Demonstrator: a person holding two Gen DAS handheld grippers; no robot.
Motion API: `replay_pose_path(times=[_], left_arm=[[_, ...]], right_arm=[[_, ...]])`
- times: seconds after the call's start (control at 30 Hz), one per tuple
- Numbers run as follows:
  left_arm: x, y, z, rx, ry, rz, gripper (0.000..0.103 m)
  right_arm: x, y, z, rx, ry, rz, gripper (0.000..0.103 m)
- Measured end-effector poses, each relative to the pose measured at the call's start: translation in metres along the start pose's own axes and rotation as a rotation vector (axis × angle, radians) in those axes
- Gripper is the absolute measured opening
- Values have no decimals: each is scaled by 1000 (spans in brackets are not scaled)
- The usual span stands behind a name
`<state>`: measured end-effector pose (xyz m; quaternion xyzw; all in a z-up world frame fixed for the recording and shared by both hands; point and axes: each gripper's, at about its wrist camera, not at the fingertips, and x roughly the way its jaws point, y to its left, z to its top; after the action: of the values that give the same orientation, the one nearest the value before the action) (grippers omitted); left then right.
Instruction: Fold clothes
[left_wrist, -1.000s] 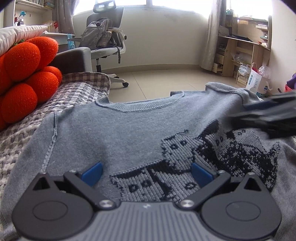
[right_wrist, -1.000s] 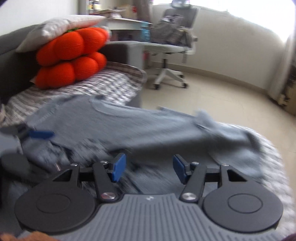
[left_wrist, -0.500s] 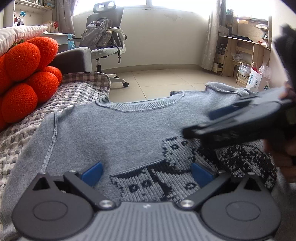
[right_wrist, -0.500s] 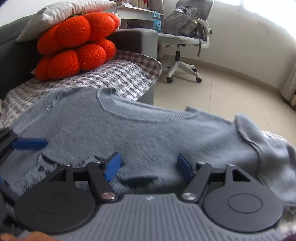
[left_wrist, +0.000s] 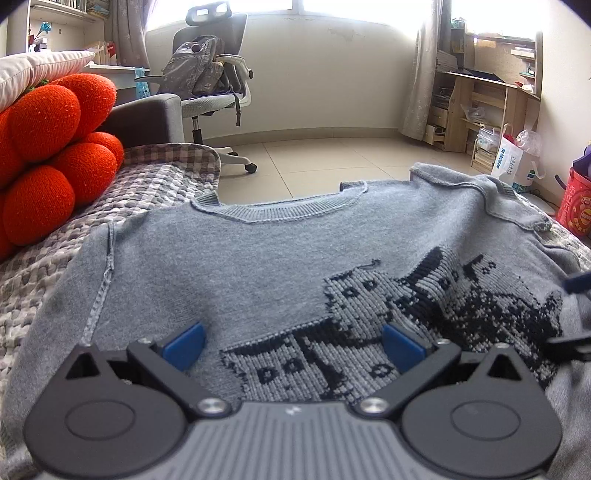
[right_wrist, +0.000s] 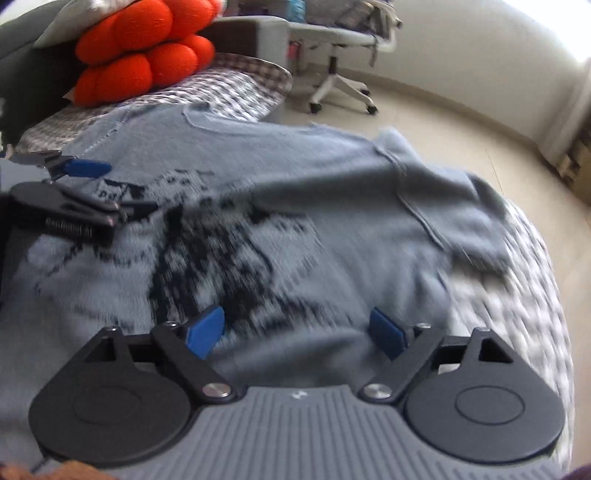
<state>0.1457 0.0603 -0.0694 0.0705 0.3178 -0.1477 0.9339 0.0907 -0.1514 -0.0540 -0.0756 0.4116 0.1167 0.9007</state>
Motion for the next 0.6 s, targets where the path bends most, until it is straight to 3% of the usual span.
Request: replay_pose_path(times=[0.17,0.43,0.6], left_arm=[[1,0,0,0,0,0,103],[1,1,0,0,0,0,103],[1,1,0,0,0,0,103]], right_arm=[[-17,3,-8,11,67,-69,87],[-17,27,24,17,-153,-23,84],[14,32,39,60,-208,47,65]])
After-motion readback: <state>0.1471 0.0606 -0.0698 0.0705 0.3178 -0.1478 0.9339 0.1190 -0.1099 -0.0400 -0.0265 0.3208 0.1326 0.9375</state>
